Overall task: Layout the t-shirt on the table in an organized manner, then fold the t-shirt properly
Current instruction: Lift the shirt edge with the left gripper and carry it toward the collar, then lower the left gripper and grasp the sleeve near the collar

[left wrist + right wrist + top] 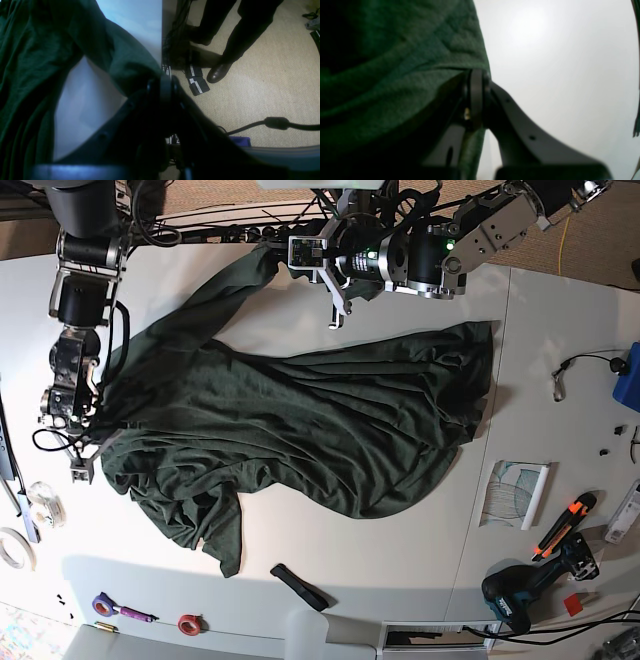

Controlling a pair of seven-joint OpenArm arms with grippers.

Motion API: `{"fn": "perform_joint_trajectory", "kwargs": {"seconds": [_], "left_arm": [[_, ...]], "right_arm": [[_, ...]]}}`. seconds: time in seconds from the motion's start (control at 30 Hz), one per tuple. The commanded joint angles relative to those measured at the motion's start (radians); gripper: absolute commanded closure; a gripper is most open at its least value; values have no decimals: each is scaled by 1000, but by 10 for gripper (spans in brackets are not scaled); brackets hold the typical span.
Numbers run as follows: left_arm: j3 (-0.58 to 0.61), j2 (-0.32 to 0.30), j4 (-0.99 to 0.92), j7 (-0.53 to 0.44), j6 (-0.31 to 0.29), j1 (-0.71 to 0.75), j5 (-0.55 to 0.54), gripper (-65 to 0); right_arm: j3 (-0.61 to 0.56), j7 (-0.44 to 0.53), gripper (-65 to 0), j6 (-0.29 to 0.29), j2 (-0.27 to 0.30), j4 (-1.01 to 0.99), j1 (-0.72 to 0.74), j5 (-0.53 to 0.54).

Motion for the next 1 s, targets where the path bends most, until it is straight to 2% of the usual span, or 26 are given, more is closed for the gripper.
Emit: {"fn": "perform_joint_trajectory", "kwargs": {"seconds": [0.0, 0.1, 0.23, 0.33, 0.43, 0.53, 0.57, 0.63, 0.67, 0.73, 0.77, 0.8, 0.87, 0.9, 0.97], "left_arm": [[0, 0, 16, -23, -8, -4, -24, 0], [0, 0, 16, -23, -5, -10, 13, 0], [0, 0, 16, -24, 84, -13, 80, 0], [0, 0, 16, -24, 98, -12, 95, 0], [0, 0, 16, -24, 98, -12, 94, 0], [0, 0, 16, -24, 98, -12, 95, 0], [0, 0, 16, -24, 98, -11, 95, 0], [0, 0, 16, -24, 98, -12, 95, 0], [0, 0, 16, -24, 98, -12, 95, 0], [0, 1, 16, -25, 98, -12, 95, 0], [0, 1, 16, -29, 98, -12, 95, 0], [0, 1, 16, -32, 98, -12, 95, 0], [0, 0, 16, -32, 98, -13, 96, 0], [0, 0, 16, -32, 98, -12, 99, 0], [0, 0, 16, -32, 100, -12, 130, 0]], "right_arm": [[-2, -8, 0, 10, 4, 5, 35, 14], [-2, -30, 0, 10, 4, 5, 71, 14], [-2, -41, 0, 11, 10, 13, 77, 52], [22, -45, 0, 15, 18, 39, 74, 121], [97, -77, 0, 62, 18, 97, 74, 155], [216, -93, 0, 167, 18, 188, 74, 173], [265, -98, 0, 185, 18, 220, 74, 190], [369, -153, 0, 231, 18, 278, 74, 310], [415, -228, 0, 279, 16, 296, 74, 427], [480, -448, 0, 388, 0, 306, 71, 689], [499, -491, 0, 430, -14, 306, 60, 792], [504, -491, 0, 473, -24, 306, 38, 888], [492, -491, 0, 473, -38, 306, -37, 1047], [481, -491, 0, 473, -43, 306, -73, 1084], [453, -491, 0, 473, -51, 306, -142, 1083]]}}
